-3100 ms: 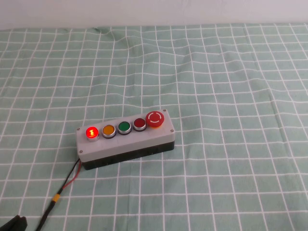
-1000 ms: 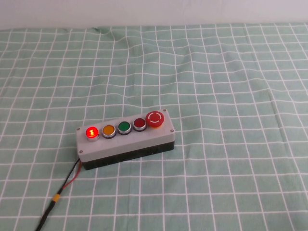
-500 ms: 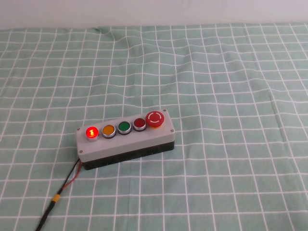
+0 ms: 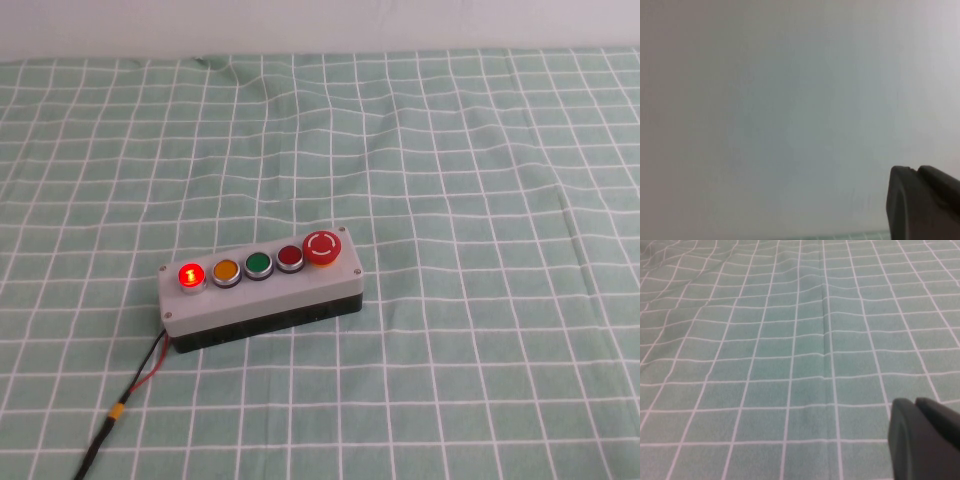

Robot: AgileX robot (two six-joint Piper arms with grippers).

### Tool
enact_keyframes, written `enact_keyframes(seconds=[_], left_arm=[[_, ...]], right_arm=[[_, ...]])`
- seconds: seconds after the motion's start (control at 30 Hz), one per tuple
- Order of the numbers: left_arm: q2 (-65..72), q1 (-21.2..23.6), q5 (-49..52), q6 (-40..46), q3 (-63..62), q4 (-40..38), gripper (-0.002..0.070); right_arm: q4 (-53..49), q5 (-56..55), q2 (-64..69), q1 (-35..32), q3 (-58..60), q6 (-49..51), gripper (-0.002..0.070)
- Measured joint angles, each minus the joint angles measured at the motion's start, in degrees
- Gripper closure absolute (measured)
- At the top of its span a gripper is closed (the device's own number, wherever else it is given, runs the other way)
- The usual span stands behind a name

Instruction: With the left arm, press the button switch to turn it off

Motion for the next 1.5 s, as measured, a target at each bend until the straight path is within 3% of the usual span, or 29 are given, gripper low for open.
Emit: enact_keyframes(seconds=[0.3, 0.73, 1.5], left_arm=[[11.24, 0.00, 8.67, -0.10, -0.67, -2.45, 0.0678], [39.05, 0.00, 34.89, -0.10, -18.19, -3.65, 0.0678], [64.05, 0.00, 37.87, 0.04, -21.05, -6.95, 0.0678]], right_arm=[[0.00, 0.00, 0.00, 0.00, 0.00, 0.00, 0.0692], [0.00, 0.00, 0.00, 0.00, 0.00, 0.00, 0.0692], [0.00, 0.00, 0.00, 0.00, 0.00, 0.00, 0.0692]])
